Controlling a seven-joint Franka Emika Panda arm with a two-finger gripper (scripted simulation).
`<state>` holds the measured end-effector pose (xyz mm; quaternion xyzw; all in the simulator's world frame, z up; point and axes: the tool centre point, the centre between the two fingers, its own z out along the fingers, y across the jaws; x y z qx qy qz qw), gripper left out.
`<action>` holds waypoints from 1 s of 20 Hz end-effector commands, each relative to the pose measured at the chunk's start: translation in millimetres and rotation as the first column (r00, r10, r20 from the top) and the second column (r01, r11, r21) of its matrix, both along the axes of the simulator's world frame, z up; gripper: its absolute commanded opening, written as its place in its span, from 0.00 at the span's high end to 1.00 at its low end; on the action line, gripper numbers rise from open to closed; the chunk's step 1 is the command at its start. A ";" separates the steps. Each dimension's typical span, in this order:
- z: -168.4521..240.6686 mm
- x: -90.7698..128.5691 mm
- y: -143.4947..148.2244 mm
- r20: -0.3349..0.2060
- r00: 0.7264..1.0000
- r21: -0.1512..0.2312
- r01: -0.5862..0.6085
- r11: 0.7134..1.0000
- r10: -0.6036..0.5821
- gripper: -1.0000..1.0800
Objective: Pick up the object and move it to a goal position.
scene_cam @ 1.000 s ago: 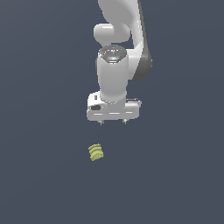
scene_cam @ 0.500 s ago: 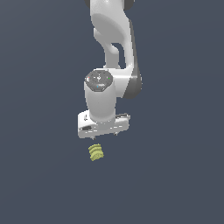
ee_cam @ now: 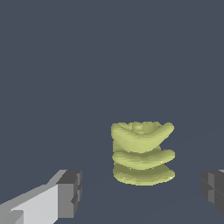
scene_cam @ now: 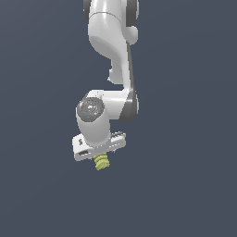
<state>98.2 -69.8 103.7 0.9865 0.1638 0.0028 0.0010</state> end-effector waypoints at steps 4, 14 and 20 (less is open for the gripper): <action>-11.9 5.5 -9.4 -0.005 0.999 0.001 -0.032 0.999 0.032 0.04; -27.4 5.1 -10.7 -0.006 0.999 0.001 -0.034 0.999 0.034 0.04; -58.6 4.5 -10.5 -0.006 0.999 0.001 -0.036 0.999 0.036 0.04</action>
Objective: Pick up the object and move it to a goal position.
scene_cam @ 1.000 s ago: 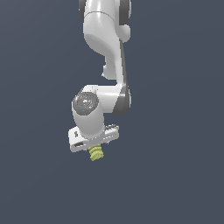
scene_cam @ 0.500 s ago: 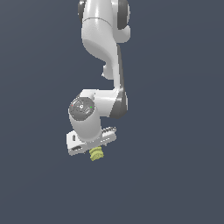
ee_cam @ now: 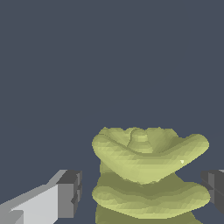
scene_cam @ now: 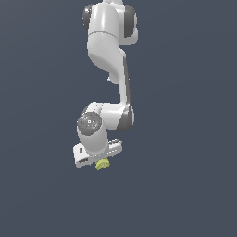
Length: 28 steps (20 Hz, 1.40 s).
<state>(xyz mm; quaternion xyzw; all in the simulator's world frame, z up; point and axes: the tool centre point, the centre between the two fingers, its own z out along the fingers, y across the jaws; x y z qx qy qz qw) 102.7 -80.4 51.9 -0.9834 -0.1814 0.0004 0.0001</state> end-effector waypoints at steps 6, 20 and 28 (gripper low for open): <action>-12.2 1.5 0.1 0.001 1.000 0.000 -0.001 1.000 0.001 0.04; -11.0 1.3 0.2 0.001 1.000 0.000 -0.001 1.000 0.001 1.00; 10.5 -4.7 2.9 0.001 1.000 0.000 -0.001 1.000 0.001 1.00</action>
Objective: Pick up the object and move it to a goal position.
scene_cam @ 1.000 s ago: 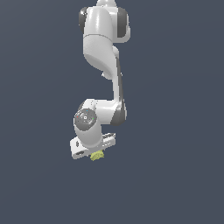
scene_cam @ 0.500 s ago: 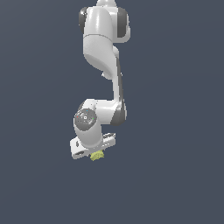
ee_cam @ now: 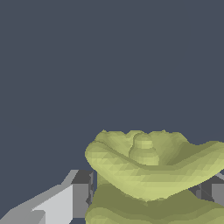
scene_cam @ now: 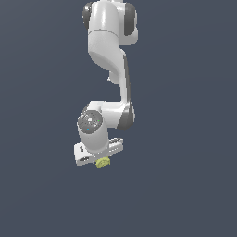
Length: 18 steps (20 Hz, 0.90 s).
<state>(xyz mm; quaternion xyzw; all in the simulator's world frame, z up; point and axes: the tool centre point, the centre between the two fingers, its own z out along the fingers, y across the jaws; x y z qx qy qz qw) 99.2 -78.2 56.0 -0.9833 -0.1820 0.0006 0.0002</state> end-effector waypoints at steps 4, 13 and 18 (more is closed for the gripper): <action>28.9 -7.4 3.5 0.001 1.000 0.000 0.000 1.000 0.000 1.00; 112.8 -30.2 13.8 0.001 1.000 0.000 0.000 1.000 0.000 1.00; 169.7 -45.1 20.7 0.001 1.000 -0.001 0.000 1.000 0.000 1.00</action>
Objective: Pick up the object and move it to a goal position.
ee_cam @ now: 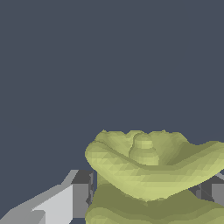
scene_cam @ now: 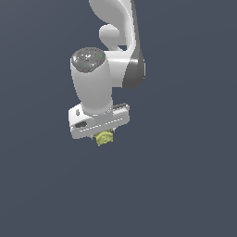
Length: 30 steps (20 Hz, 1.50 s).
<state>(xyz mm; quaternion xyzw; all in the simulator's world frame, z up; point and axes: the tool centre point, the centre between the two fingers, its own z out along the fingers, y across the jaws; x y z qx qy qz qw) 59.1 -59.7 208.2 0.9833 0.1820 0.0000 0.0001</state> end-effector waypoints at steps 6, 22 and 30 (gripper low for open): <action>86.1 -22.4 10.5 0.000 1.000 0.000 0.000 1.000 0.000 1.00; 218.3 -50.8 25.9 0.000 1.000 0.000 0.000 1.000 0.000 1.00; 230.7 -51.9 27.4 0.000 1.000 0.000 0.000 1.000 0.000 1.00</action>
